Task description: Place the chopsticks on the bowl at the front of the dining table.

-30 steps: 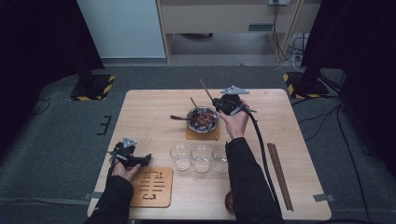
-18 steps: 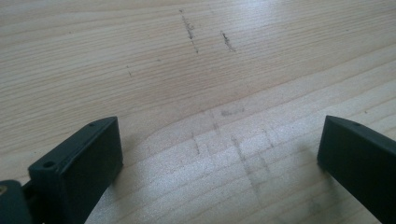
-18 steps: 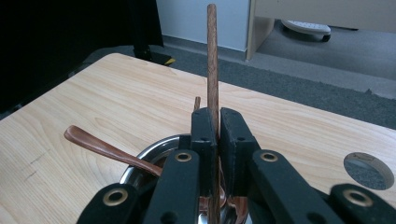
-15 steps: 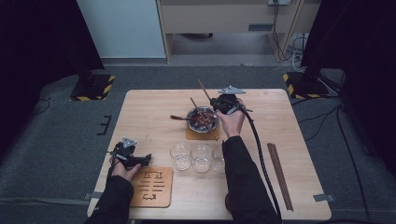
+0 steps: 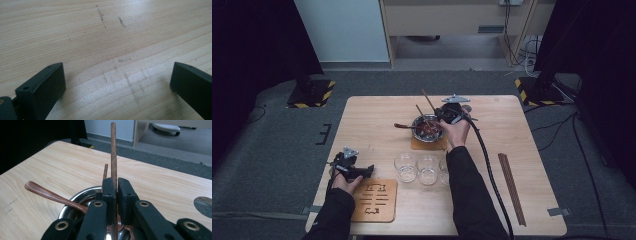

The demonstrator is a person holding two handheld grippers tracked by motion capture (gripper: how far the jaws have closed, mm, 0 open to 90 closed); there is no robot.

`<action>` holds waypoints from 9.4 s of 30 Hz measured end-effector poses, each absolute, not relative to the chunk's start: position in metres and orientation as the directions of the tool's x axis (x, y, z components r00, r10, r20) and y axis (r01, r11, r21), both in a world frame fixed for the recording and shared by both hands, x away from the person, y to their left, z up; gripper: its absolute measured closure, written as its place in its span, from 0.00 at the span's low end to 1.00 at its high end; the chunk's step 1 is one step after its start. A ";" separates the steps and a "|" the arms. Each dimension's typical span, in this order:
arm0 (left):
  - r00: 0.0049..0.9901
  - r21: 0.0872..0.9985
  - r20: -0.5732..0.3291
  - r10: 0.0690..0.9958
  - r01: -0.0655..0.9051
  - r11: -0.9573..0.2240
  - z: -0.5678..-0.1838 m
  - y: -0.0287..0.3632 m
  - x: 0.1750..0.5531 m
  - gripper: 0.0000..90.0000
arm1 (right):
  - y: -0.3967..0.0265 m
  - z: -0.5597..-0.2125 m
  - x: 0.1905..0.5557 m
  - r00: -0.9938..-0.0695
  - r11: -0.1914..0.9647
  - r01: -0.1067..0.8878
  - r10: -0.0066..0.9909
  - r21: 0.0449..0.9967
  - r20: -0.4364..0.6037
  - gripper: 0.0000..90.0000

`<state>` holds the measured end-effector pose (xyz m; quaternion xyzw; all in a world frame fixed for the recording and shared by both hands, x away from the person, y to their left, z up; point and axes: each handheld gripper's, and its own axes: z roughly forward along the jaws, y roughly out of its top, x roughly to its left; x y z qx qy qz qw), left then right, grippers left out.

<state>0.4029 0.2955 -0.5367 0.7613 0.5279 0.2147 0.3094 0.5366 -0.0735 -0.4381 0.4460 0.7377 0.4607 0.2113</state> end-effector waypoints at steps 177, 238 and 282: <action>0.350 0.698 0.001 0.937 0.671 -0.251 -0.537 0.295 0.403 0.00 | -0.081 -0.462 0.530 -0.454 0.212 0.562 0.887 0.799 0.085 0.47; 0.351 0.697 0.001 0.936 0.671 -0.253 -0.537 0.296 0.403 0.00 | -0.102 -0.486 0.515 -0.478 0.321 0.595 0.878 0.737 0.003 0.36; 0.350 0.698 0.001 0.937 0.671 -0.251 -0.537 0.295 0.403 0.00 | -0.078 -0.485 0.504 -0.565 0.370 0.549 0.825 0.749 0.007 0.36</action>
